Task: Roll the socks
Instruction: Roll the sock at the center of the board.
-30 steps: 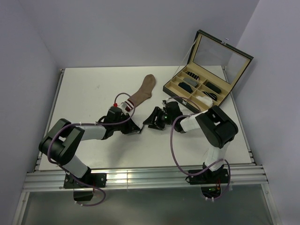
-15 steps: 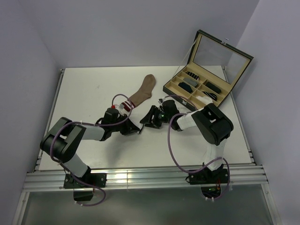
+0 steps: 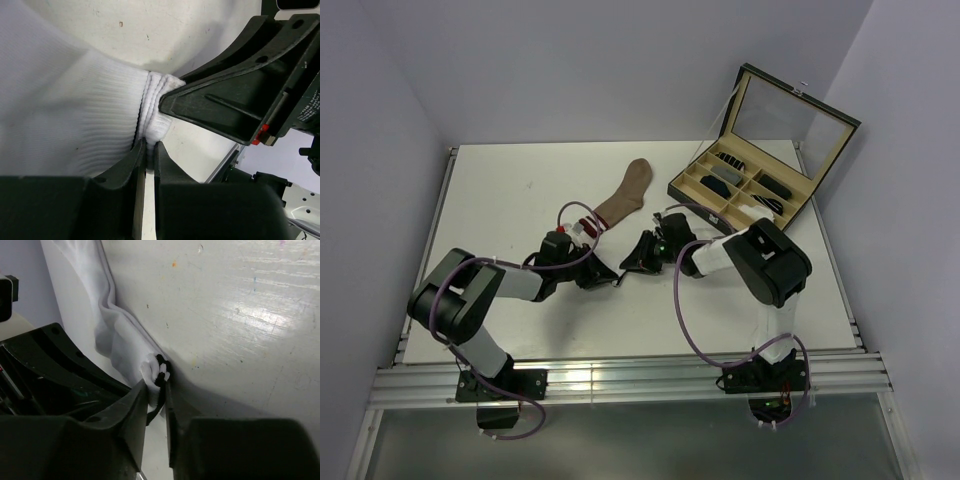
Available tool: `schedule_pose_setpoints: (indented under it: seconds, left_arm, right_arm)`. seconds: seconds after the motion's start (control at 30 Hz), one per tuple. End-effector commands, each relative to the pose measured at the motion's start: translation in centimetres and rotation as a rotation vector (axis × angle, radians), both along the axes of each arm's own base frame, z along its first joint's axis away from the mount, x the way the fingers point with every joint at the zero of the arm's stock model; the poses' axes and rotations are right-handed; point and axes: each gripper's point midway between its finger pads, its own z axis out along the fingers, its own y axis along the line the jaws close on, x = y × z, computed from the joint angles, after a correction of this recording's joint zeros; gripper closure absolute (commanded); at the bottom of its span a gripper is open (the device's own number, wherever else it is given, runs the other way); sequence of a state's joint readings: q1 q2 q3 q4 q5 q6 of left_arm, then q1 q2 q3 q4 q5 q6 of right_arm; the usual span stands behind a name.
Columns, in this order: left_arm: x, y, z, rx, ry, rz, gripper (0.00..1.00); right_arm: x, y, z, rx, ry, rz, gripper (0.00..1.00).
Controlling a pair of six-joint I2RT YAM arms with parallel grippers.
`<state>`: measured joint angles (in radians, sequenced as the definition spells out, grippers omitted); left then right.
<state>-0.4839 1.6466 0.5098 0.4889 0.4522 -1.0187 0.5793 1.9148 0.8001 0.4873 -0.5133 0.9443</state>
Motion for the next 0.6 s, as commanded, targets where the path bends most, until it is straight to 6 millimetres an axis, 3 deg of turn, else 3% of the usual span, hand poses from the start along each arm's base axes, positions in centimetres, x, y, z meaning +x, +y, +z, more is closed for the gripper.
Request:
schedule_pose_setpoints:
  seconds: [0.0,0.03,0.13,0.2,0.37,0.57]
  left_arm:
    - [-0.9,0.2,-0.9,-0.004,0.037,-0.011,0.92]
    - [-0.9,0.1,-0.9,-0.004,0.036,-0.013,0.92]
    - [-0.9,0.2,-1.0,0.001,0.035,-0.017,0.9]
    - [-0.8,0.2,-1.0,0.012,0.035,-0.019,0.87]
    - [-0.6,1.0,-0.7,0.08,0.014,-0.015,0.65]
    - [1.3,1.6,2.8,0.251,-0.159,0.033,0.42]
  right_arm:
    - [-0.5,0.2,-1.0,-0.045,0.019,0.019,0.78]
    - [-0.6,0.1,-1.0,-0.052,0.024,0.019,0.87]
    - [-0.5,-0.2,-0.9,-0.082,0.018,0.015,1.0]
    - [0.0,-0.5,-0.4,-0.106,-0.003,0.005,1.0]
    - [0.2,-1.3,-0.2,-0.199,0.003,-0.007,1.0]
    - [0.1,-2.0,-0.3,-0.272,0.026,-0.027,1.0]
